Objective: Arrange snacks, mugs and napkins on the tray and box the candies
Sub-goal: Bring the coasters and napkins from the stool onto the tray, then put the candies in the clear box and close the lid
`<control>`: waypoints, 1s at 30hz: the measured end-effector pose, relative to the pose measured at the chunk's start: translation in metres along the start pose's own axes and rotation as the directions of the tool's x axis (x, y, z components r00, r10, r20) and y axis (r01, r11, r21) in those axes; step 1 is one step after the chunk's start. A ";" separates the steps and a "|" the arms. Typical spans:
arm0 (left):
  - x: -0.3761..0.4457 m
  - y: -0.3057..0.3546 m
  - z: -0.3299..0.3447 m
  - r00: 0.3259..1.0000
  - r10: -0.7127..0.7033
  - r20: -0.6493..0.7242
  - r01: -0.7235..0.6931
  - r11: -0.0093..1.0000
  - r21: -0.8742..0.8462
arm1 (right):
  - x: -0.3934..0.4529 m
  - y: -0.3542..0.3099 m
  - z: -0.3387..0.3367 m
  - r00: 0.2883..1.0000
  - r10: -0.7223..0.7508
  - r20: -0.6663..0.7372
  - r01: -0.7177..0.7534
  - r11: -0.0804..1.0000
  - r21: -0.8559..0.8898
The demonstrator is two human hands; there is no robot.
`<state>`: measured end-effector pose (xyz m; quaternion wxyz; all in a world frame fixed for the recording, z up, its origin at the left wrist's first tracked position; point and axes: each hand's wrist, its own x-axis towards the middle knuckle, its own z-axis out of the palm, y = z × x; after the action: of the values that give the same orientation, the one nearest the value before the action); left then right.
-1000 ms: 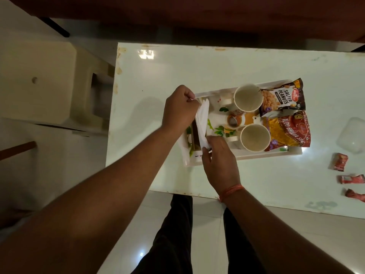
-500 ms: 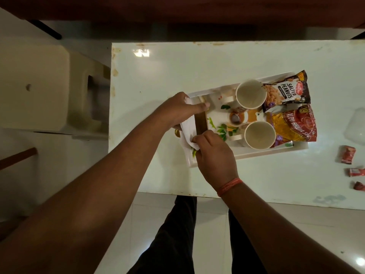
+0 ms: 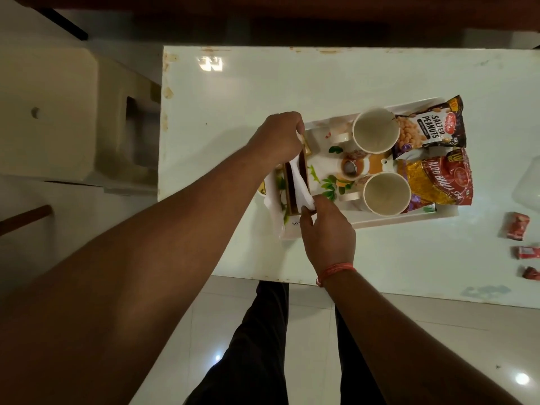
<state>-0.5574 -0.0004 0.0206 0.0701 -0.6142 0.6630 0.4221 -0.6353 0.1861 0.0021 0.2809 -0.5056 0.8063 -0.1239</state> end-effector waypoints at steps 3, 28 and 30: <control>0.006 0.001 0.008 1.000 0.023 -0.011 -0.023 0.999 0.040 | -0.002 0.003 0.006 0.996 0.083 0.031 -0.082 0.996 -0.025; -0.048 -0.061 0.058 0.876 -0.322 -0.360 0.106 0.855 -0.508 | -0.023 0.058 -0.040 0.997 -0.075 -0.006 0.075 0.997 0.014; -0.060 -0.068 0.065 0.871 -0.347 -0.348 0.125 0.841 -0.527 | -0.019 0.067 -0.062 0.992 -0.116 -0.056 0.117 0.993 0.013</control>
<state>-0.5118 0.0945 -0.0165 -0.1824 -0.7680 0.4503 0.4173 -0.7148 0.2288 0.0260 0.2548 -0.5457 0.7819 -0.1606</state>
